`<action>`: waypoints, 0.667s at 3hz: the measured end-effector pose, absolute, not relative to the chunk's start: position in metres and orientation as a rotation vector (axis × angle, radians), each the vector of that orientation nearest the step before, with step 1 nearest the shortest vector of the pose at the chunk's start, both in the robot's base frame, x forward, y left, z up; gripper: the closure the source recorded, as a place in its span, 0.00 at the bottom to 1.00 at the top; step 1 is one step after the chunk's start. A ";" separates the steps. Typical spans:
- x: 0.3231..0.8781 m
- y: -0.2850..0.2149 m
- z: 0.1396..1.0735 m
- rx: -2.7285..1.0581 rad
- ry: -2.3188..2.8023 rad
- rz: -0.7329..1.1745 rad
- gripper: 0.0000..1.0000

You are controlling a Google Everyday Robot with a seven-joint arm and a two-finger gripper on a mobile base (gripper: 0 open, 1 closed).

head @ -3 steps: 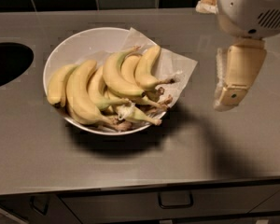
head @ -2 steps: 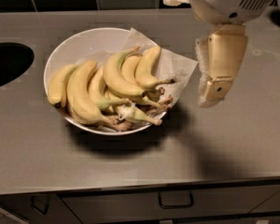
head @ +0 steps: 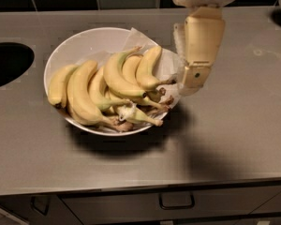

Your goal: Pick banana from white bowl

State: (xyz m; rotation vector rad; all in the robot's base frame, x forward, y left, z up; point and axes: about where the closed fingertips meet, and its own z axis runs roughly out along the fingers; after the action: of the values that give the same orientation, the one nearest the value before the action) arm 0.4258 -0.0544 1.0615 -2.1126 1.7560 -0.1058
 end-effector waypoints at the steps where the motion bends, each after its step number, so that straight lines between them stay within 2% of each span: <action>1: 0.483 -0.016 1.047 -2.050 1.868 -0.034 0.00; 2: 0.528 0.007 1.008 -1.936 2.081 0.047 0.00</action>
Offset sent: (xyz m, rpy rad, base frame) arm 0.0866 0.0390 -0.1177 -0.1882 0.5808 -0.5191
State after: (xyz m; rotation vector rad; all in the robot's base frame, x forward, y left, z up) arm 0.5285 0.0066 1.0083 -1.9363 2.0815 0.0474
